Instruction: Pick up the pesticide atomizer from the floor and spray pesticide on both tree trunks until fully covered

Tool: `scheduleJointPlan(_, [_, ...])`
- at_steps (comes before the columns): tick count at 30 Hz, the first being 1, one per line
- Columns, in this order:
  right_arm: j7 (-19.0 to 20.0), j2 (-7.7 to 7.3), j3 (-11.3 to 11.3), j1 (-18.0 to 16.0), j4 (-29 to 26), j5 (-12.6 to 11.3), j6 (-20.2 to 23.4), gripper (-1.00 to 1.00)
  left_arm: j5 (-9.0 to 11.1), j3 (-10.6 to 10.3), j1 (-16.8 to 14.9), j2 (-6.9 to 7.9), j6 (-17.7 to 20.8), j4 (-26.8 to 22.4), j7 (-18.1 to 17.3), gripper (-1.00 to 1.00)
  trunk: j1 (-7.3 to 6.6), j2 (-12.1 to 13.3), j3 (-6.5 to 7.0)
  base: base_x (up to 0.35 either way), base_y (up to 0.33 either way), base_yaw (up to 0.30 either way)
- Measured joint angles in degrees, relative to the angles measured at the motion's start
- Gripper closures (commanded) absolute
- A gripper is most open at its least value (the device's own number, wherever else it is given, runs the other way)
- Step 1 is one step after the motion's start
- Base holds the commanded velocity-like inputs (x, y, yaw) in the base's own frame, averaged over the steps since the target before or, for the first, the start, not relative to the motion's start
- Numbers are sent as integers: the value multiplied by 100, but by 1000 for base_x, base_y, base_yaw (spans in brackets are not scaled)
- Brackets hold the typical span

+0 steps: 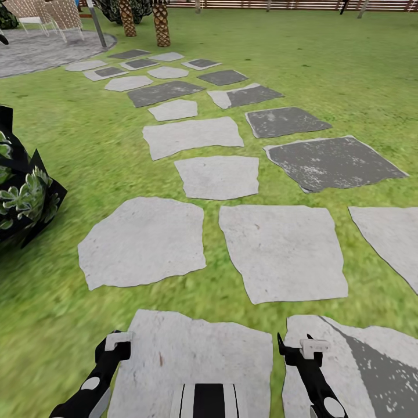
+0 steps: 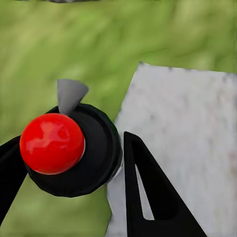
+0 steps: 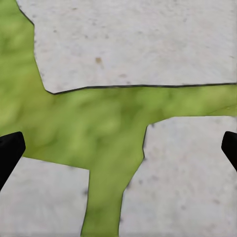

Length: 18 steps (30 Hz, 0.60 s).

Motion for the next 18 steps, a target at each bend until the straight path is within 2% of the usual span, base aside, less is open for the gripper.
scheduleJointPlan(8, [0,0,-4,0,0,1,-1,-100,-2,-4,0,0,0,-5,-4,100,0,0,0,0,0,0])
scheduleJointPlan(18, [0,0,0,0,0,3,0,-100,5,-8,0,0,9,-31,-33,100,-26,13,221,0,0,0])
